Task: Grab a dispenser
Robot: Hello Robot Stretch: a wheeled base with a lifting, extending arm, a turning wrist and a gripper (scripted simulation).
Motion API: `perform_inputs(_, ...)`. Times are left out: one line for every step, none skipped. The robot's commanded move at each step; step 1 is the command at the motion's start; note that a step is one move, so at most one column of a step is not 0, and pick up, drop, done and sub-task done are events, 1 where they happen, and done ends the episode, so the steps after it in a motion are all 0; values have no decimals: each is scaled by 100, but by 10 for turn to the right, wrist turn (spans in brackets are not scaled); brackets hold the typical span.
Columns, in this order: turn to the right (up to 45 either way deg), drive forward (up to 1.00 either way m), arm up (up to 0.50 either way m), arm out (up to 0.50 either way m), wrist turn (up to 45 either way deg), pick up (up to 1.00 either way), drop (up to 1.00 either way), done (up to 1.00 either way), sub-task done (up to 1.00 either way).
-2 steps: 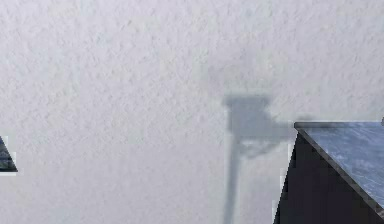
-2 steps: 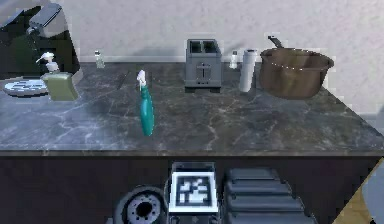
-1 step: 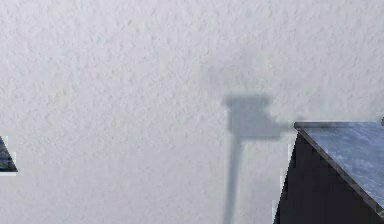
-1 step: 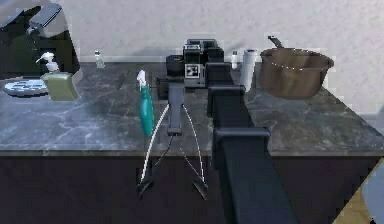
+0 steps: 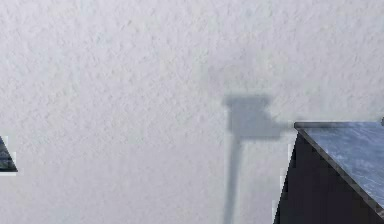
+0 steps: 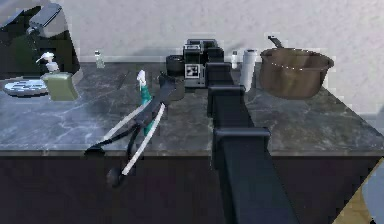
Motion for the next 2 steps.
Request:
perform_inputs(0, 0, 0, 0, 450, 0, 0, 0, 0)
perform_inputs(0, 0, 0, 0, 450, 0, 0, 0, 0)
